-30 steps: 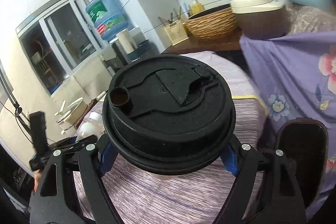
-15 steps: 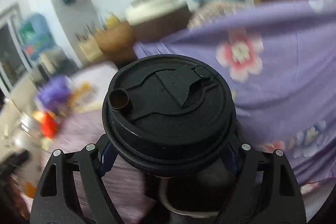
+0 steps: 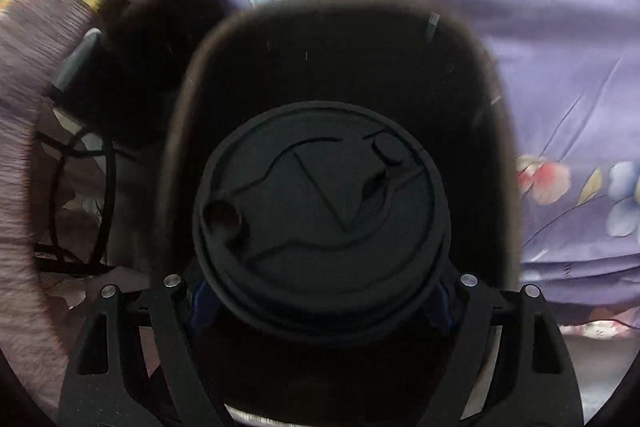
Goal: Collect trash
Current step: 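Carry the cup and bottle to the bin and release the cup from the right tool, then open the left tool to drop the white bottle into the bin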
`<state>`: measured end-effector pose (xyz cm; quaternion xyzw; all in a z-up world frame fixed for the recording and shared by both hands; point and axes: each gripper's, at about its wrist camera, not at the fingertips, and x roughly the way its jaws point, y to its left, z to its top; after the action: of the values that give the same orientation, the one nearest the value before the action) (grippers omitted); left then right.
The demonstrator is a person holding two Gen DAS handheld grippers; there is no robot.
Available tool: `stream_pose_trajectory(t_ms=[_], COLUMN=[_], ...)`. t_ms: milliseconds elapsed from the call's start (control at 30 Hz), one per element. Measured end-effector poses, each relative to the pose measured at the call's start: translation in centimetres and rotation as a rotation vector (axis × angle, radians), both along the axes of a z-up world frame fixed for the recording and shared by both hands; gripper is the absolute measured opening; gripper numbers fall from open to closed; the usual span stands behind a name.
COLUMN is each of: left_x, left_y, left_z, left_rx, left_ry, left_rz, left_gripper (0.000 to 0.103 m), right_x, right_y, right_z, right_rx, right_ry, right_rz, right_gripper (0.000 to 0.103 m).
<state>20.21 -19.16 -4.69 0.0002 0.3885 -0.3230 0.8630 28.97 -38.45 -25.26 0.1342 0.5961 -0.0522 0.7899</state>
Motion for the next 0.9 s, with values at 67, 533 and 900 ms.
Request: stream_pose_trajectory(t_ms=[67, 533, 900], left_x=[0.1, 1.2, 3.2], left_y=[0.0, -1.5, -5.6], left_z=[-0.3, -2.1, -5.6], left_rx=[0.001, 0.036, 0.106], left_ry=[0.009, 0.048, 0.118], left_rz=[0.004, 0.005, -0.012], left_gripper=[0.062, 0.062, 0.062], right_x=[0.1, -0.7, -8.8], right_y=[0.0, -1.4, -5.7], right_z=[-1.1, -0.1, 9.8], right_rx=[0.017, 0.037, -0.136], right_ry=[0.03, 0.008, -0.236], right_rz=[-0.002, -0.018, -0.132], right_gripper=[0.08, 0.089, 0.089])
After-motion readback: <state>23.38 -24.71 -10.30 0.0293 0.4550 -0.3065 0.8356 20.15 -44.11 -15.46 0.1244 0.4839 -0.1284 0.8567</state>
